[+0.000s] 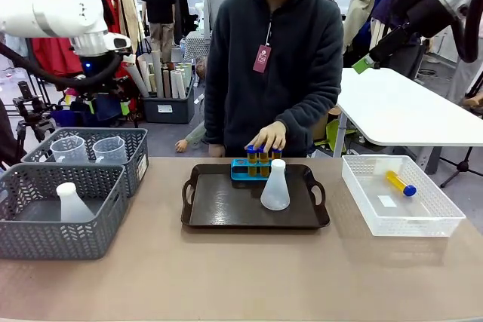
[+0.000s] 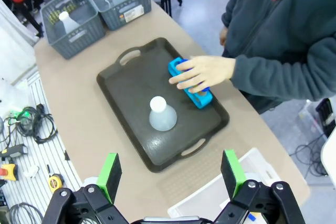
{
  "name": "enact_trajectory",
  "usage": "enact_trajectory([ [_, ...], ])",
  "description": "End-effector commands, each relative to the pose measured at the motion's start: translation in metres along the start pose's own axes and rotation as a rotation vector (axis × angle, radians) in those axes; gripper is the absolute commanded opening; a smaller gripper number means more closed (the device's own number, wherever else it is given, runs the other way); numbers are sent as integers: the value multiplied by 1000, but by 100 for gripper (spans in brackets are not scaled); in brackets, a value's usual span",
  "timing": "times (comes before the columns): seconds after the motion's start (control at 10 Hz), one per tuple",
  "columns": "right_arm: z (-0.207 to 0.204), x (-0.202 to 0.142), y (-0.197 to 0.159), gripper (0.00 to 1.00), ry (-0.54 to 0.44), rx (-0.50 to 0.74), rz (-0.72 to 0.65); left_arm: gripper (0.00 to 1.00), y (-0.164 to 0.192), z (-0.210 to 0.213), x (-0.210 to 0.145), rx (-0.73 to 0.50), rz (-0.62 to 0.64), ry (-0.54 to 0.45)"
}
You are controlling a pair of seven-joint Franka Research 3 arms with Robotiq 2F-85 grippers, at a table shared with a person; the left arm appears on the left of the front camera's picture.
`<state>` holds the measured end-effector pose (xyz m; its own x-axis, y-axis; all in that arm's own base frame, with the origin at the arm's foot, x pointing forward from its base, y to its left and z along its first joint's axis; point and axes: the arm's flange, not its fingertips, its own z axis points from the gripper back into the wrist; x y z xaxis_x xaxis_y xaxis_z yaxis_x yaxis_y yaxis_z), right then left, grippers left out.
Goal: Prepare the laboratory tools.
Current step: Pick up one Large Measuring Cup and place it on the Handle tray.
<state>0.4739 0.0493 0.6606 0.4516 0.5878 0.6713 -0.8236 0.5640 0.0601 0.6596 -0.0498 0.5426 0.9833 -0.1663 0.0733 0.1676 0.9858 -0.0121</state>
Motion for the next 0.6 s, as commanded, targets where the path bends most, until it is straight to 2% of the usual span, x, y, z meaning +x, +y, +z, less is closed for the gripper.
enact_trajectory([
  [0.0, 2, 1, 1, 100, -3, 2, 6, 100, 10, -17, 15, 0, 59, 15],
  [0.3, 2, 1, 1, 100, -3, 2, 6, 100, 25, -49, 23, 8, 105, 38],
  [0.5, 2, 1, 1, 100, -3, 2, 6, 100, 29, -65, 15, -31, 175, 46],
])
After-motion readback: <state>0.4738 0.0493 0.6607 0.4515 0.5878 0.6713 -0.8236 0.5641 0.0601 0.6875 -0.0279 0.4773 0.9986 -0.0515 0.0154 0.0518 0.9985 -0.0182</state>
